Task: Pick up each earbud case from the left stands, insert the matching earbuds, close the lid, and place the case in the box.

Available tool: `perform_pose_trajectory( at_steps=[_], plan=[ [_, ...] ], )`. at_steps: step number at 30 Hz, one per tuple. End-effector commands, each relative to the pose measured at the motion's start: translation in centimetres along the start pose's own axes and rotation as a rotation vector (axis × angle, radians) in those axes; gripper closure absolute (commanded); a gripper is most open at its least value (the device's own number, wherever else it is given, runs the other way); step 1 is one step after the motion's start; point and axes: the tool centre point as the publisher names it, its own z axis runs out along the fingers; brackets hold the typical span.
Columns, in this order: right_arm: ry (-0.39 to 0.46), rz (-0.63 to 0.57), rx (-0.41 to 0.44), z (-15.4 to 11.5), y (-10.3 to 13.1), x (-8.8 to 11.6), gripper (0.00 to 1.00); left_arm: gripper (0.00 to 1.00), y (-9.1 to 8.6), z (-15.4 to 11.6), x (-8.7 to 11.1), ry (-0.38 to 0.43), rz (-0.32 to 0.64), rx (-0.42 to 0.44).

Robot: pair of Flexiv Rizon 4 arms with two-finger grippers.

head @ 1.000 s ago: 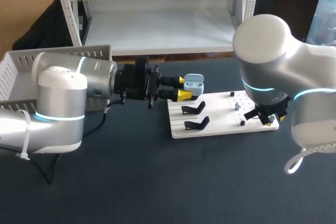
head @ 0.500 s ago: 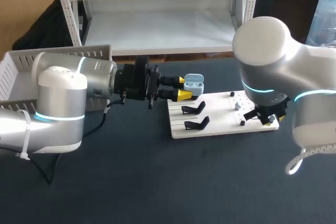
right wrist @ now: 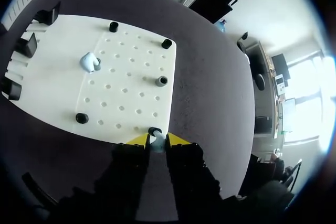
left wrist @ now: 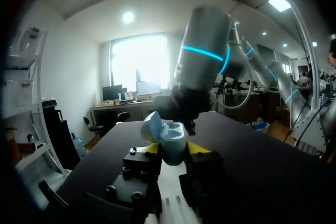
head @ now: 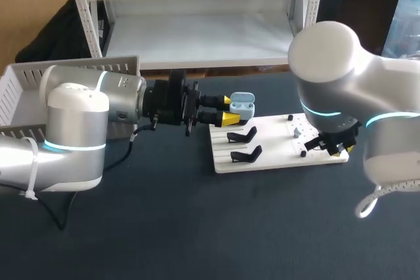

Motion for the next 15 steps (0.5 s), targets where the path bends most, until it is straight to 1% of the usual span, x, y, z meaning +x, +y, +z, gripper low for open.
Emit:
perform_pose_trajectory(
  at_steps=[1,9,15],
  plan=[
    [-0.011,0.007,0.012,-1.5,-0.6,0.1,1.00,1.00,-0.1,0.0,0.0,-0.001,0.002,-0.005],
    [-0.016,0.034,-0.009,-5.8,-1.8,0.7,1.00,1.00,-0.1,0.0,0.0,-0.001,0.002,-0.005],
    [-0.007,0.026,-0.067,-10.1,-1.2,0.6,1.00,1.00,-0.1,0.0,0.0,-0.001,0.002,-0.005]
  ],
)
